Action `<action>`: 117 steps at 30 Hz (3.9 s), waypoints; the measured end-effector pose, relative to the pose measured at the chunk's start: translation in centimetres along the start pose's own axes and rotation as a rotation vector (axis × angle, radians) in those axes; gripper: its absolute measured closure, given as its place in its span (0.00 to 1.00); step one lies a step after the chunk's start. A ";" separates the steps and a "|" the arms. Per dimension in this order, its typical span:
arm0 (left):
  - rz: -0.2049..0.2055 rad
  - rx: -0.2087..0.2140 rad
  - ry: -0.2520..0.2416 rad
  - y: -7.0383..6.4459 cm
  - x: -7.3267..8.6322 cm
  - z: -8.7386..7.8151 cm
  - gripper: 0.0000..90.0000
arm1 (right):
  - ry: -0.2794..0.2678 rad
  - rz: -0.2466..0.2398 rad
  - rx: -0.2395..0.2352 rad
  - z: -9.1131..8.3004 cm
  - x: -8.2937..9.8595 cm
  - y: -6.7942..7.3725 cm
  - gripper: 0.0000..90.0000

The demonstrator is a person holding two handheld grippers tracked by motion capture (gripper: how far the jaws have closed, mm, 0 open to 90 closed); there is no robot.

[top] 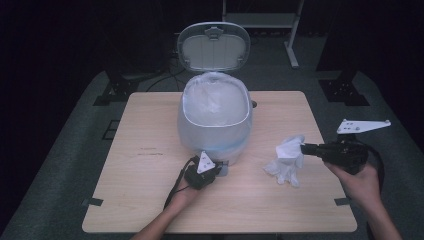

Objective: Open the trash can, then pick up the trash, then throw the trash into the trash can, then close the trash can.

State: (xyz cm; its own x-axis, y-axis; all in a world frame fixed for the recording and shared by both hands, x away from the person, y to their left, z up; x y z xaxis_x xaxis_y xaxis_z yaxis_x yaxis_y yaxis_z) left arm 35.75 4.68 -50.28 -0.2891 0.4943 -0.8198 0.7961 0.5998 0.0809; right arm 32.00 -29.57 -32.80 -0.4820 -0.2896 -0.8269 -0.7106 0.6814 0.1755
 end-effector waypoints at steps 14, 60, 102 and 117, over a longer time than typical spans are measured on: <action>-0.005 0.002 0.000 0.0 0.0 0.0 0.89 | -0.030 -0.016 -0.020 -1.1 -3.4 0.5 0.99; -0.005 0.004 0.004 0.1 0.0 0.0 0.89 | -0.082 -0.146 -0.102 0.5 -18.0 5.1 0.98; -0.005 -0.003 0.002 0.0 0.0 0.0 0.89 | -0.024 -0.160 -0.129 8.3 -21.8 6.8 0.98; -0.001 -0.002 0.006 0.0 0.0 0.0 0.89 | 0.022 -0.154 -0.129 12.0 -21.5 7.1 0.98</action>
State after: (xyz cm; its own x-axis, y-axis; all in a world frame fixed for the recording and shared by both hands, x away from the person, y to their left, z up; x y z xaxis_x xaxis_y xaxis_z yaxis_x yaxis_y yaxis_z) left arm 35.73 4.70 -50.26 -0.2933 0.4974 -0.8165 0.7945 0.6018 0.0812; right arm 43.46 -10.50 -20.21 -0.3728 -0.3992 -0.8377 -0.8358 0.5365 0.1163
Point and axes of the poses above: each handheld gripper's, and its own axes: z roughly forward along the jaws, x roughly out of its underside, y roughly to its left, the point moved 4 cm from there along z, roughly forward along the jaws, and after that the axes turned 2 degrees about x, right-handed, at the moved point
